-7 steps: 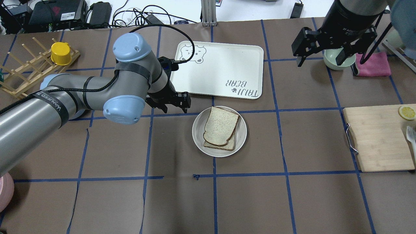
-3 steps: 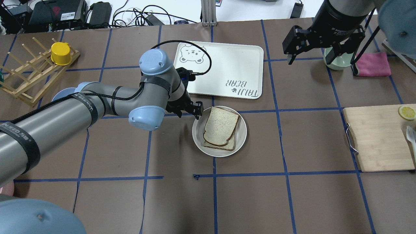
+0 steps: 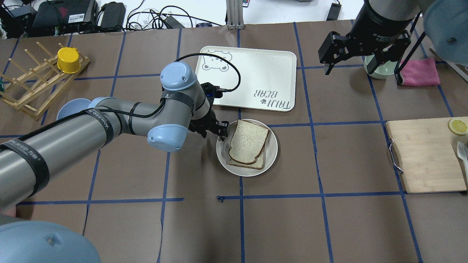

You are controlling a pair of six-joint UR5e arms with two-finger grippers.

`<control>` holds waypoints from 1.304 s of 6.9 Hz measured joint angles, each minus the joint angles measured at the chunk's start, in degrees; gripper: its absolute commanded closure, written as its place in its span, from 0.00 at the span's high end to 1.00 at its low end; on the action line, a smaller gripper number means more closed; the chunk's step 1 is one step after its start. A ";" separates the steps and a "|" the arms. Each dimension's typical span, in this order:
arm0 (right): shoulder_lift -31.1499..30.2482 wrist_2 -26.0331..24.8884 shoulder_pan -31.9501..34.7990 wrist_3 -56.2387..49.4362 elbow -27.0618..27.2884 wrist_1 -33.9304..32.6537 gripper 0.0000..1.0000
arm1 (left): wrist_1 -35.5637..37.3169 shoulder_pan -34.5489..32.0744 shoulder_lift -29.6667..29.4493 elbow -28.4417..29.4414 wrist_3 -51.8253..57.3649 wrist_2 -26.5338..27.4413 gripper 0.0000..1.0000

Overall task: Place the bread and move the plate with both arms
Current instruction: 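Reach the left gripper to the white plate rim and grasp it, then slide the white plate with the left gripper onto the cream tray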

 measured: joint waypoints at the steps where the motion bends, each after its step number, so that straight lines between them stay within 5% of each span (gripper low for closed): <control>1: 0.09 -0.02 0.00 -0.06 0.41 -0.02 1.00 | 0.05 -0.22 -0.28 -0.01 -0.18 -0.48 0.52; 2: 0.16 -0.06 0.00 -0.09 0.60 -0.03 1.00 | 0.13 -0.40 -0.40 0.07 -0.55 -1.35 0.37; 3: 0.21 -0.11 -0.01 -0.10 0.67 -0.03 1.00 | 0.21 -0.57 -0.41 0.14 -0.54 -1.82 0.06; 9: 0.26 -0.18 -0.08 -0.10 0.74 -0.04 1.00 | -1.32 -1.12 1.62 1.48 0.06 -5.55 0.00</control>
